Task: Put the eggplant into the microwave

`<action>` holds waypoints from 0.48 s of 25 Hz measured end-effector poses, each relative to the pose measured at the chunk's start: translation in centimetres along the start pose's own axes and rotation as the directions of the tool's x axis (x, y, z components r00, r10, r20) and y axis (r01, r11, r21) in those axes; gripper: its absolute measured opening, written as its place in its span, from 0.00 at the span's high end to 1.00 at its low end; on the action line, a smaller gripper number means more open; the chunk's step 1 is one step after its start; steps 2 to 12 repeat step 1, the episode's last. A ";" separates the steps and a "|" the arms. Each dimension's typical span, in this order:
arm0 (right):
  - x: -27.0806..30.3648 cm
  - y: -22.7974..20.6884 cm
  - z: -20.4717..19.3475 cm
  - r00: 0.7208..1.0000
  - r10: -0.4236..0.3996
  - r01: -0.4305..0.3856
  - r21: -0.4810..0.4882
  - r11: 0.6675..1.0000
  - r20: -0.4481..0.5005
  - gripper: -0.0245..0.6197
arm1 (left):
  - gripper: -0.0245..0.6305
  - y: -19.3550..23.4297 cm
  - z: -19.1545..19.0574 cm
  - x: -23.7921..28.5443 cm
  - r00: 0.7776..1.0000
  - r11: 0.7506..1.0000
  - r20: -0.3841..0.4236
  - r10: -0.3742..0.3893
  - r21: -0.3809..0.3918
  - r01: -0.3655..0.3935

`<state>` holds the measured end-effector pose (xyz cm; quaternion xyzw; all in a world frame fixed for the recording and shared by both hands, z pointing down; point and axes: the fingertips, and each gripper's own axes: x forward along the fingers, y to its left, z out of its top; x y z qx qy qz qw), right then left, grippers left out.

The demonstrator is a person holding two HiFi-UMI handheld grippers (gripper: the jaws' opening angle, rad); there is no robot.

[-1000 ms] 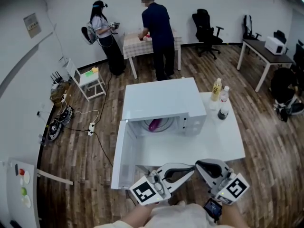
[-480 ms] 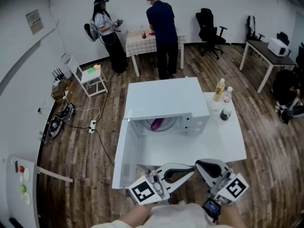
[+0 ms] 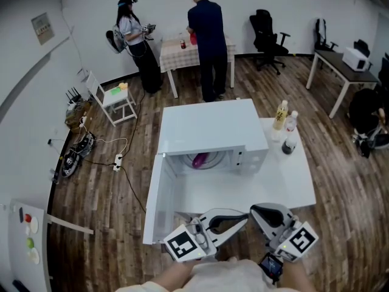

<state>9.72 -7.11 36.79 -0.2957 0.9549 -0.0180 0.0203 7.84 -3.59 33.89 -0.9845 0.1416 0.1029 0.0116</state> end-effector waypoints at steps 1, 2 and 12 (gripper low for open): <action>0.0 0.0 0.0 1.000 0.000 0.000 0.000 1.000 -0.001 0.91 | 0.96 0.0 0.1 0.1 1.000 1.000 0.001 -0.002 0.000 0.002; 0.0 0.0 0.0 1.000 0.000 0.000 0.000 1.000 -0.001 0.91 | 0.96 0.0 0.1 0.1 1.000 1.000 0.001 -0.002 0.000 0.002; 0.0 0.0 0.0 1.000 0.000 0.000 0.000 1.000 -0.001 0.91 | 0.96 0.0 0.1 0.1 1.000 1.000 0.001 -0.002 0.000 0.002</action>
